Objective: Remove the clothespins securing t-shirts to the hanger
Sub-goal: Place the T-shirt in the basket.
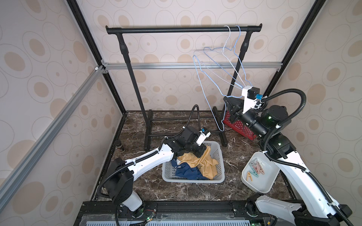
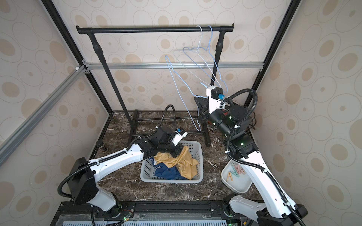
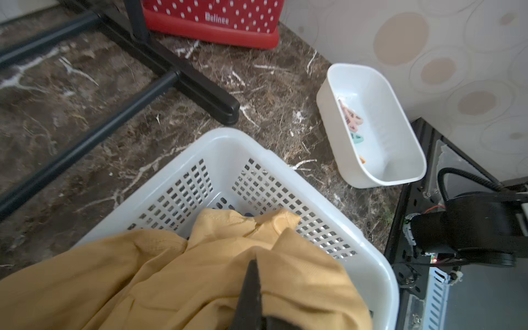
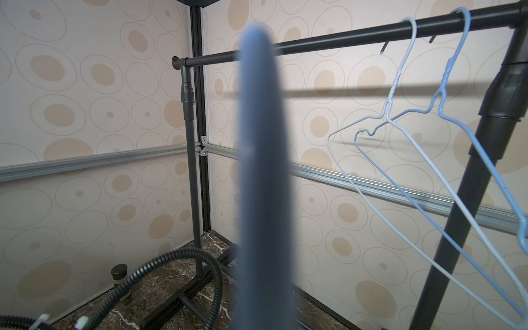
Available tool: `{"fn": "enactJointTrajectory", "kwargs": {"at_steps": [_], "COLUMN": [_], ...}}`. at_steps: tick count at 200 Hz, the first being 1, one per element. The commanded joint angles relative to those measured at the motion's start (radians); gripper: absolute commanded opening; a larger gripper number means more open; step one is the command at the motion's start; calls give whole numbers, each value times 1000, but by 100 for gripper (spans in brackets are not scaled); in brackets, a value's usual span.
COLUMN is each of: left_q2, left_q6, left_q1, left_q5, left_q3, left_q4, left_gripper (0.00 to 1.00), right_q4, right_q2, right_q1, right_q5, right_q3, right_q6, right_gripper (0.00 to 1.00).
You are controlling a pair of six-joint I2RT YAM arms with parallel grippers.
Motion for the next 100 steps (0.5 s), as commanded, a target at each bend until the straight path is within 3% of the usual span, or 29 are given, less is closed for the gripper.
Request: {"fn": "enactJointTrajectory", "kwargs": {"at_steps": [1,26,49,91,100], "left_q2": [-16,-16,76,163,170], "left_q6": [-26,-62,-22,-1,14], "left_q1": [-4,10,9,8,9], "left_q5": [-29,-43,-27,-50,-48], "left_q3": [-68,-158,-108,-104,-96], "left_q4": [85,153,54,44,30], "left_gripper": [0,0,0,0,14], "right_q4": [3,3,18,-5,-28], "right_q2": [-23,-22,-14,-18,-18], "right_q1": [-14,-24,-25,-24,-26], "right_q5": [-5,-13,-23,-21,1], "right_q3": [14,13,4,7,14], "right_q6": [-18,-14,8,15,10], "right_gripper": [0,0,0,0,0]}}
